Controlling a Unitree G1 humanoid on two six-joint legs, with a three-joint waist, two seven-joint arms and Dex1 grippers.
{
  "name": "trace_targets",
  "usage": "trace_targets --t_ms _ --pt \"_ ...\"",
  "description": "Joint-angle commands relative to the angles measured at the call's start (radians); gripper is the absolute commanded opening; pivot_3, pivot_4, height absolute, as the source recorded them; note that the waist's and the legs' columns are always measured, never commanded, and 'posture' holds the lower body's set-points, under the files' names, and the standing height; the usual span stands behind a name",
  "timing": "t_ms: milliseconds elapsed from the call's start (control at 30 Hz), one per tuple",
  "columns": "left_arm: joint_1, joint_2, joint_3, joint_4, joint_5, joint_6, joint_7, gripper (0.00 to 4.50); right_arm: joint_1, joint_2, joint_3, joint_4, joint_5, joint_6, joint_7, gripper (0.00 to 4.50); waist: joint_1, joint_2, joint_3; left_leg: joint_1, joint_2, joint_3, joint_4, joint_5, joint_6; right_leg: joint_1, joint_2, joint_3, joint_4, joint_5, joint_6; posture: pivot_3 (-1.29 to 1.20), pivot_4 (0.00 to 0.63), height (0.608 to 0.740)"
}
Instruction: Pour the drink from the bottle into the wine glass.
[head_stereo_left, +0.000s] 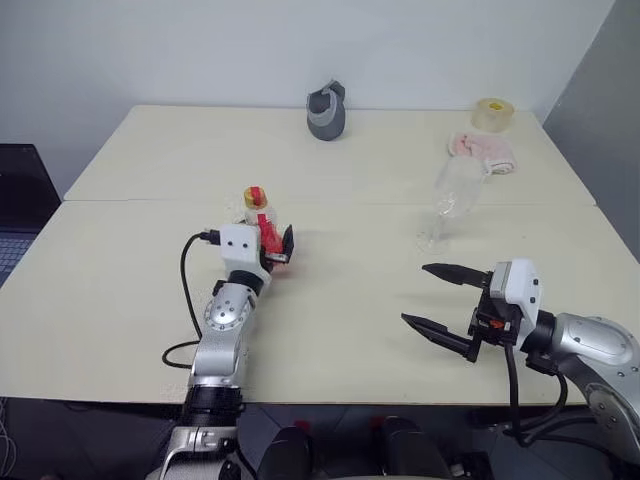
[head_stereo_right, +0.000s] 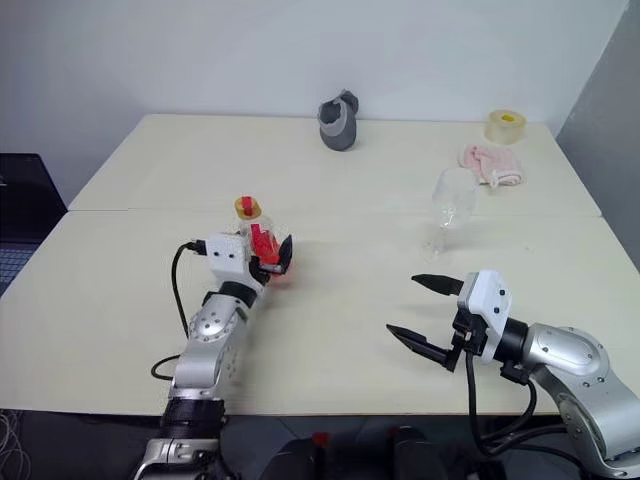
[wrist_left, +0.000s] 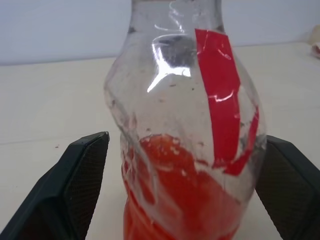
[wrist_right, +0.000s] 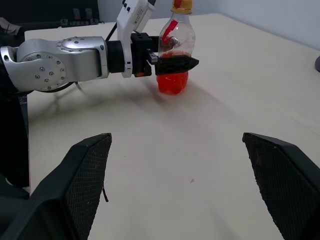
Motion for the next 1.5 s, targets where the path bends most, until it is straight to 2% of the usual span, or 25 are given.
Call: trace_targets --t_ms 33,133,233,433,533,700,833,1067,1233,1500 --pt "-0.064 -0.006 0.000 0.076 0.015 -0.092 0.012 4.49 0.000 -0.014 -0.026 -0.040 0.014 0.000 -0.019 4.50 0.000 0.000 0.000 0.000 0.000 0.000 0.000 0.000 0.000 0.000 0.000 0.000 0.000 0.000 0.000 0.00 0.150 0.740" --pt "-0.097 -0.005 0.009 0.142 0.005 -0.144 0.003 4.49 0.001 -0.017 -0.032 -0.041 0.003 -0.008 -0.033 4.50 0.000 0.000 0.000 0.000 0.000 0.000 0.000 0.000 0.000 0.000 0.000 0.000 0.000 0.000 0.000 0.00 0.150 0.740" --pt "-0.097 -0.002 0.021 0.155 -0.022 -0.168 -0.023 3.91 0.000 -0.020 -0.047 -0.041 0.016 0.002 -0.046 4.50 0.000 0.000 0.000 0.000 0.000 0.000 0.000 0.000 0.000 0.000 0.000 0.000 0.000 0.000 0.000 0.00 0.150 0.740" --pt "-0.072 0.010 0.031 0.142 -0.022 -0.163 -0.018 2.04 -0.007 -0.016 -0.041 -0.037 0.021 0.006 -0.063 4.50 0.000 0.000 0.000 0.000 0.000 0.000 0.000 0.000 0.000 0.000 0.000 0.000 0.000 0.000 0.000 0.00 0.150 0.740" --pt "-0.060 0.011 0.031 0.120 -0.021 -0.156 -0.018 1.44 -0.033 -0.005 -0.024 -0.034 0.023 0.016 -0.081 4.50 -0.002 0.000 0.000 0.000 0.000 0.000 0.000 0.000 0.000 0.000 0.000 0.000 0.000 0.000 0.000 0.00 0.150 0.740" --pt "-0.057 0.012 0.008 0.054 -0.017 -0.105 -0.033 1.39 -0.169 0.049 -0.021 -0.019 0.086 0.189 -0.238 4.50 -0.005 0.000 0.000 0.000 0.001 -0.001 0.000 0.000 0.000 0.000 0.000 0.000 0.001 0.000 0.000 0.00 0.150 0.740" --pt "-0.086 0.023 -0.049 -0.009 -0.073 0.015 -0.166 1.39 -0.417 0.119 0.019 0.037 0.108 0.334 -0.373 4.50 -0.006 0.000 0.000 0.000 0.000 -0.002 0.000 0.000 -0.001 -0.001 0.000 0.001 0.001 0.000 0.000 0.00 0.150 0.740" --pt "-0.237 0.038 -0.087 0.049 -0.091 0.093 -0.295 1.39 -0.666 0.229 0.113 0.137 0.084 0.413 -0.443 4.50 -0.003 0.000 0.000 -0.010 0.000 -0.003 0.002 0.003 -0.005 -0.008 -0.002 -0.003 0.002 0.000 0.000 0.00 0.150 0.740" --pt "-0.310 0.019 -0.111 0.113 -0.099 0.087 -0.368 1.39 -0.730 0.248 0.150 0.208 0.043 0.408 -0.443 4.50 -0.005 0.000 0.000 -0.010 -0.001 -0.003 0.002 0.003 -0.004 -0.008 -0.006 -0.003 0.001 0.000 0.000 0.00 0.150 0.740" --pt "-0.328 -0.015 -0.160 0.127 -0.097 0.076 -0.449 1.39 -0.790 0.295 0.193 0.290 -0.018 0.401 -0.452 4.50 -0.009 0.000 0.000 -0.013 0.000 -0.003 0.002 0.003 -0.004 -0.012 -0.006 -0.003 0.002 0.001 0.000 0.00 0.150 0.740"
